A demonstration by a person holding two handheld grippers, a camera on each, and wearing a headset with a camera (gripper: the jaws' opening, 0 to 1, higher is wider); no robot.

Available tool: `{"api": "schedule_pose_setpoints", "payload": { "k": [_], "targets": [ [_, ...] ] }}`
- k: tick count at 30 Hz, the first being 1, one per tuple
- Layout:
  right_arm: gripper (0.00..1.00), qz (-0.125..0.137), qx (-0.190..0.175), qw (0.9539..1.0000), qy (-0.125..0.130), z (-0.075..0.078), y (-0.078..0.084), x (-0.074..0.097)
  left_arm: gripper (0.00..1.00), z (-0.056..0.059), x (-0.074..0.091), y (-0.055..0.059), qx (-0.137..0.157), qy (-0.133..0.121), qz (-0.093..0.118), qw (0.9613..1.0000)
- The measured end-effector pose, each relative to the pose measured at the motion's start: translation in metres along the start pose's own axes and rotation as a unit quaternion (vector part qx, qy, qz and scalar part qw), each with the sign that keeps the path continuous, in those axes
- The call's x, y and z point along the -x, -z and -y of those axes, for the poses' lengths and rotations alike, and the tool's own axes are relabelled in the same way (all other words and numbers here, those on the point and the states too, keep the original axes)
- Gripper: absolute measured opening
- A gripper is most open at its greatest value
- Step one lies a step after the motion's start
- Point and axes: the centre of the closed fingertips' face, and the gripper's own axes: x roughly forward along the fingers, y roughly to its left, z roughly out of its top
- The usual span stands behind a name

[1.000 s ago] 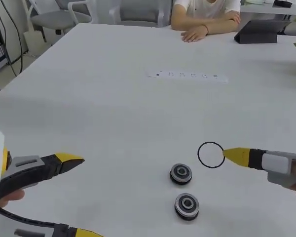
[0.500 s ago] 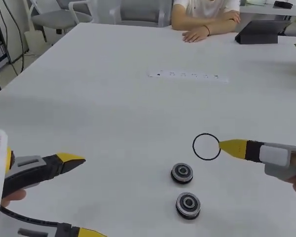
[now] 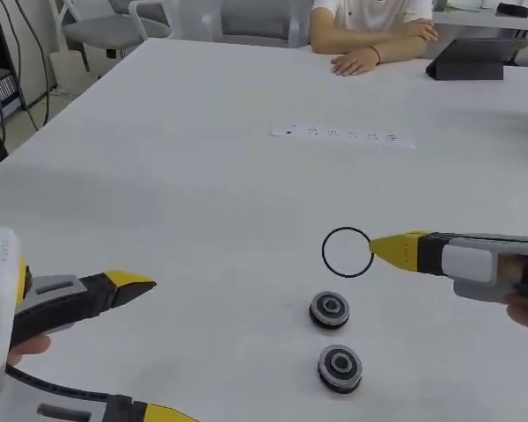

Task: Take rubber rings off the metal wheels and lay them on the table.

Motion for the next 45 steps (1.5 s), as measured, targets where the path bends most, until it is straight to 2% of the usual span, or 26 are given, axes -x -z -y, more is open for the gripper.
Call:
{"api": "schedule_pose_setpoints", "payload": {
  "k": [5,10,13,22,28,37,45],
  "targets": [
    [0.0,-0.014,0.027,0.9994,-0.014,-0.01,-0.004,-0.009,0.89,-0.001,0.0,0.0,0.0,-0.002,0.0,1.0],
    [0.0,-0.035,0.067,0.9968,-0.026,-0.021,-0.004,-0.02,0.89,-0.001,0.0,0.003,0.003,-0.002,-0.004,1.0],
    [0.0,-0.044,0.077,0.9955,-0.034,-0.028,-0.003,-0.026,0.88,0.0,0.0,0.003,-0.001,0.0,-0.004,1.0],
    [0.0,-0.088,0.123,0.9873,-0.049,-0.04,0.009,-0.045,0.88,-0.002,0.0,0.006,-0.004,-0.003,-0.01,0.9999],
    [0.0,-0.12,0.154,0.9791,-0.056,-0.046,0.023,-0.059,0.88,-0.003,0.0,0.007,-0.002,-0.004,-0.012,0.9999],
    [0.0,-0.157,0.172,0.9702,-0.065,-0.05,0.049,-0.074,0.88,-0.003,0.0,0.009,-0.002,-0.006,-0.017,0.9998],
    [0.0,-0.179,0.173,0.9664,-0.063,-0.041,0.069,-0.08,0.88,-0.004,0.0,0.009,-0.001,-0.006,-0.017,0.9998]
  ]
}}
